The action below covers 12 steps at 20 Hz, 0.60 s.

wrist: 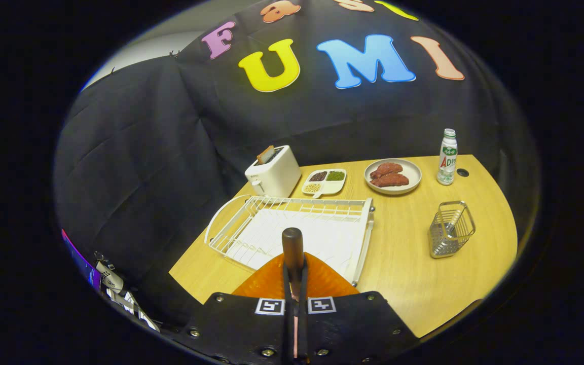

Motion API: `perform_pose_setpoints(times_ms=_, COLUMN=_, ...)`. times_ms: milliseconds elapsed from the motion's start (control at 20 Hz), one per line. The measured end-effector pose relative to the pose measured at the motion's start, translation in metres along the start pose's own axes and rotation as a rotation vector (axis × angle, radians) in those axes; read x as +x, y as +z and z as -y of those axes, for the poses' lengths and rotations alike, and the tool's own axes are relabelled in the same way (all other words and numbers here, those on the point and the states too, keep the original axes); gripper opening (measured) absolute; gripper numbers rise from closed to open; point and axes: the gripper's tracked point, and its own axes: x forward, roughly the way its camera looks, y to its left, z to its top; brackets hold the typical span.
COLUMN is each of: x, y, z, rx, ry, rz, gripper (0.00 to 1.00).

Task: Take the plate from the dish rack, then take the spoon from the basket and place it into the plate.

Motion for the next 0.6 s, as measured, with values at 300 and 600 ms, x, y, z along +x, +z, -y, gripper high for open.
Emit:
perform_pose_setpoints(times_ms=300, x=0.019, y=-0.052, z=-0.021, rx=0.063, ry=-0.052, rz=-0.021, gripper=0.02)
perform_pose_setpoints(times_ms=600, x=0.019, y=-0.075, z=-0.026, rx=0.108, ry=-0.154, rz=0.059, gripper=0.06)
